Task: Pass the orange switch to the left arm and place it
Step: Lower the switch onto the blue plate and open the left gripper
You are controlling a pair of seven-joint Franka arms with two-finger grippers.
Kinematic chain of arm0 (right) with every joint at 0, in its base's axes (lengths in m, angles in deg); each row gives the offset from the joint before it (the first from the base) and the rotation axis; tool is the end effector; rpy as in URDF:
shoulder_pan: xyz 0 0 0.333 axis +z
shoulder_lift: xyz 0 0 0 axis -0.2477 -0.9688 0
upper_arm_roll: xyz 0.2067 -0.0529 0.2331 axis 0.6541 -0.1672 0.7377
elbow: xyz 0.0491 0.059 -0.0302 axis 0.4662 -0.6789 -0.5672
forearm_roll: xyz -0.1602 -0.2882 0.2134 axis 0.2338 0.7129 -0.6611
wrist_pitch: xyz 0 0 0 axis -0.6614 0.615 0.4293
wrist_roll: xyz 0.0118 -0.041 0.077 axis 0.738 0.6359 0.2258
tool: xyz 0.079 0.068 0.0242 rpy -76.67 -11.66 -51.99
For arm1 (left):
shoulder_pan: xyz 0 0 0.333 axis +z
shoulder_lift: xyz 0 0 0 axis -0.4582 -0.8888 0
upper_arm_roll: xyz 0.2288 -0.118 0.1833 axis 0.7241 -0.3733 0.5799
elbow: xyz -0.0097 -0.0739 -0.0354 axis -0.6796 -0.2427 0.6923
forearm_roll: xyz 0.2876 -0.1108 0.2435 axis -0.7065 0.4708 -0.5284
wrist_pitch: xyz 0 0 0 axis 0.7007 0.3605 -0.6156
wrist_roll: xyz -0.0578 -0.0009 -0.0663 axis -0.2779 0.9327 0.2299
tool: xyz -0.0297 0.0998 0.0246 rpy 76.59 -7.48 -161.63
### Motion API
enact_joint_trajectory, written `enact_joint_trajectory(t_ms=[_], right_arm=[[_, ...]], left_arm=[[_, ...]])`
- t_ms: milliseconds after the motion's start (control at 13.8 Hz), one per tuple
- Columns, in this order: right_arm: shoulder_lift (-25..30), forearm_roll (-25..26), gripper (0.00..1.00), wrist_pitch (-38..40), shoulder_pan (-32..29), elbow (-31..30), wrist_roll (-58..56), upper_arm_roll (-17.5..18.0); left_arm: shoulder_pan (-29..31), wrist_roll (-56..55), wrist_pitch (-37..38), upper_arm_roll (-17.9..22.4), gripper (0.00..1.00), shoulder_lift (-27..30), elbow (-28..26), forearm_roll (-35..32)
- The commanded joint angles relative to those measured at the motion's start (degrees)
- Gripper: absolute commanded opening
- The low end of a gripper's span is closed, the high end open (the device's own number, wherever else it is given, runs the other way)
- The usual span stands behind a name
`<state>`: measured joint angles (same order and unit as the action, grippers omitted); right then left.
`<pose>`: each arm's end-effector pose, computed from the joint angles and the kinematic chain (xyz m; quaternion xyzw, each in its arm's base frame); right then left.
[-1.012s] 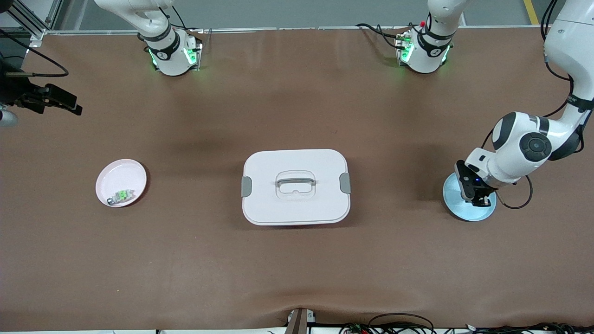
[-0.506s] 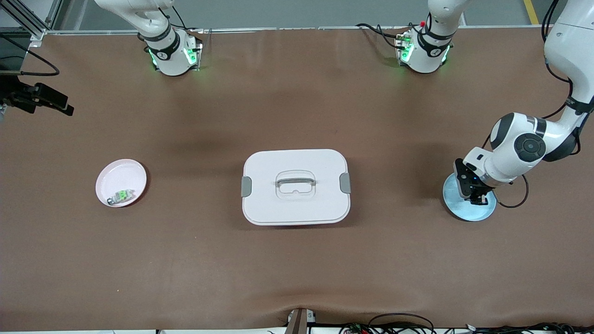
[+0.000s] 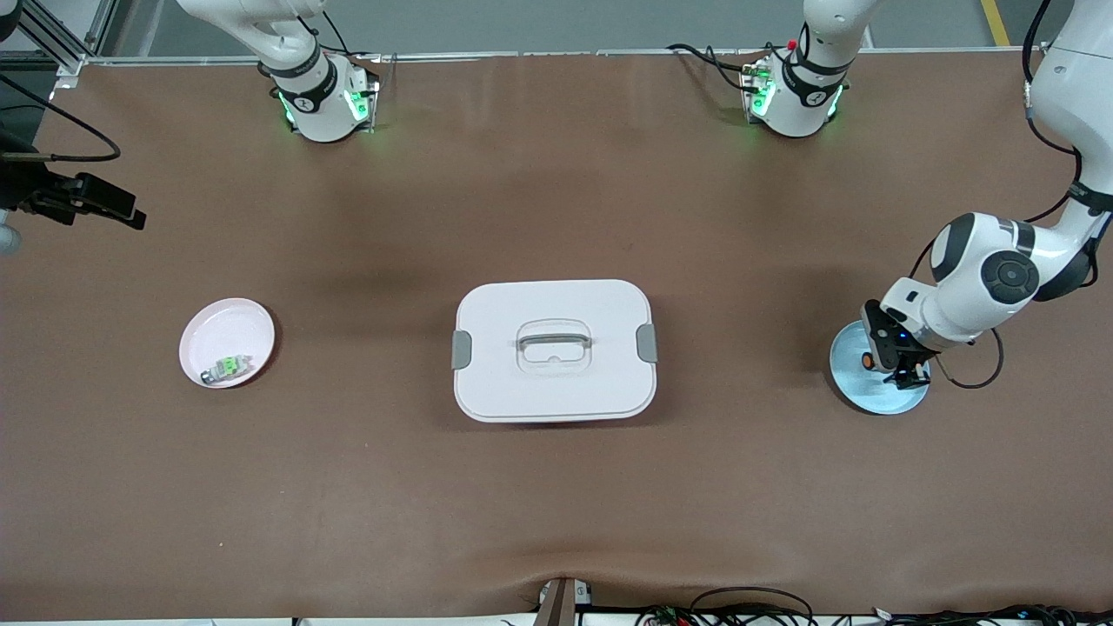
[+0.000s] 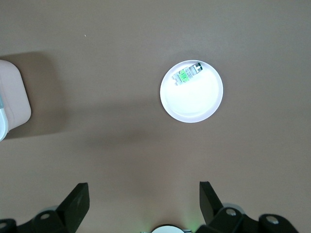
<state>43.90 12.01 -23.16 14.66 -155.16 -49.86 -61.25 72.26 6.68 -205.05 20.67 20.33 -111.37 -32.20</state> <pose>0.5351 -0.0312 0.6130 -0.9972 0.0496 0.0523 0.0208 0.5886 0.0730 0.2018 -0.7341 0.6768 -0.0212 0.0511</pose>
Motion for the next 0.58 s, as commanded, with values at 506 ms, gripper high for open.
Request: enact_joint_trajectory(t_ms=[506], right_arm=[[-0.5,0.0,1.00,0.6,-9.5,2.7,-0.3,7.7]], left_arm=[[0.3,-9.8,21.2,-8.5,1.00,4.5,17.2,13.6]])
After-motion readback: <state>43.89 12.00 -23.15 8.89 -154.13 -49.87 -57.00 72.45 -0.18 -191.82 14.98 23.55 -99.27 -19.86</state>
